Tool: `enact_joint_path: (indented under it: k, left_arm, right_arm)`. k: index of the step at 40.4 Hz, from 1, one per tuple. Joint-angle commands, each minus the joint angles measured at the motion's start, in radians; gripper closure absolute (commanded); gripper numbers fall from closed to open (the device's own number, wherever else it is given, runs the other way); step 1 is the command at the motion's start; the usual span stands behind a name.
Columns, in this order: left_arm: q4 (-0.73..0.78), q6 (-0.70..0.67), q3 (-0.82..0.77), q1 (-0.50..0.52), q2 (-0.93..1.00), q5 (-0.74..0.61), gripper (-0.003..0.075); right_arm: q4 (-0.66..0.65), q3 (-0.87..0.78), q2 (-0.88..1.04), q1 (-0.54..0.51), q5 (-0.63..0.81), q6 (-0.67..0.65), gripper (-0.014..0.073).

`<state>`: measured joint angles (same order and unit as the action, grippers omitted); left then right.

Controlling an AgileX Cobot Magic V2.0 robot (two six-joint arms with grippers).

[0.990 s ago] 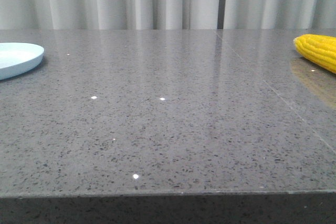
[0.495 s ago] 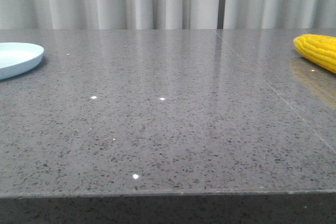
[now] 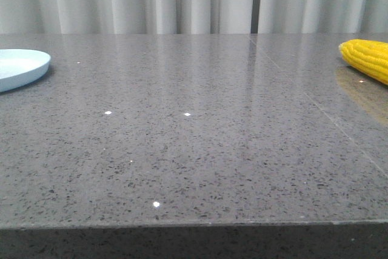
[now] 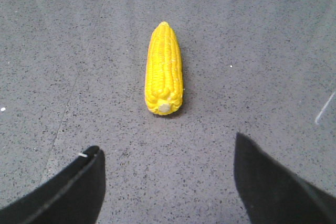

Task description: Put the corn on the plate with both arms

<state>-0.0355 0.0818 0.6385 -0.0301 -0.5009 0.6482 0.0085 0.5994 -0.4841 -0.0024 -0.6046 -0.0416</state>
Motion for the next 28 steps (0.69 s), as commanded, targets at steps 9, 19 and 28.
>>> enact_joint_path:
  k: [9, 19, 28]
  left_arm:
    - [-0.001, -0.002, 0.197, 0.001, -0.191, 0.109, 0.0209]
    - [0.091, -0.002, 0.279, 0.001, -0.432, 0.122, 0.0209]
    - [0.118, -0.002, 0.358, 0.04, -0.626, 0.074, 0.0208]
  right_arm:
    - [-0.001, 0.033, -0.012, -0.005, 0.067, 0.012, 0.0033]
    - [-0.001, 0.033, -0.012, -0.005, 0.067, 0.012, 0.0033]
    - [-0.001, 0.033, -0.012, -0.005, 0.067, 0.012, 0.0033]
